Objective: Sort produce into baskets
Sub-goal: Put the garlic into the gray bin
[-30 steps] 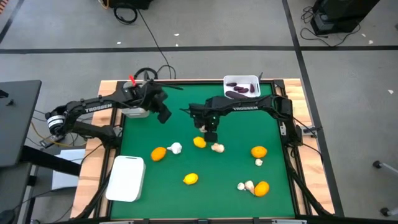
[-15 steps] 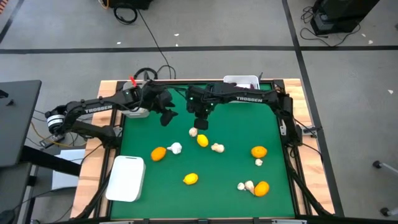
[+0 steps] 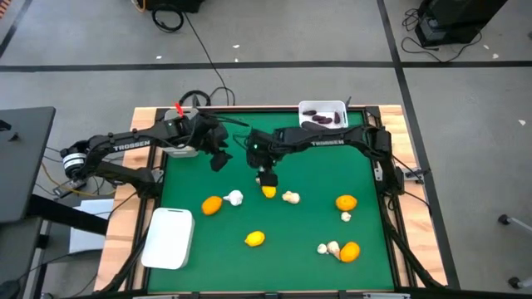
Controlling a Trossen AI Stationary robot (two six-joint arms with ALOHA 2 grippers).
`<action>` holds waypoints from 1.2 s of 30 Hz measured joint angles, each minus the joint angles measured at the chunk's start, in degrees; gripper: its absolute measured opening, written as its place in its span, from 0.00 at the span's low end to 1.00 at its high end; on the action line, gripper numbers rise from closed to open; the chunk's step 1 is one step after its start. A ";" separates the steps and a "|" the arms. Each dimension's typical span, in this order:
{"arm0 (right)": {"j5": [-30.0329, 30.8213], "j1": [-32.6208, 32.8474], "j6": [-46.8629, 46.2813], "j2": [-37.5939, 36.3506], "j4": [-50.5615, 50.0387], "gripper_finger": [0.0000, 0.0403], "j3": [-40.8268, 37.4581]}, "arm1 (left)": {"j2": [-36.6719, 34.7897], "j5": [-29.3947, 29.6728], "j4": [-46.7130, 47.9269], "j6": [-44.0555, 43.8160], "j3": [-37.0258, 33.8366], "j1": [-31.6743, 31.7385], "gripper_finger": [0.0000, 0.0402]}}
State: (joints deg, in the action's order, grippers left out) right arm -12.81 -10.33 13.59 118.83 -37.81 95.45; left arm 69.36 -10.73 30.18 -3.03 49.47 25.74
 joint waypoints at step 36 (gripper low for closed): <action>-1.67 -0.69 -14.40 2.26 17.69 0.37 -11.51 | 0.00 -0.21 4.65 -2.03 0.00 -1.14 0.63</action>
State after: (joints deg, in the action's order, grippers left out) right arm -14.48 -11.02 -0.80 121.09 -20.13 83.94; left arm 69.36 -10.94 34.83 -5.06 49.47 24.60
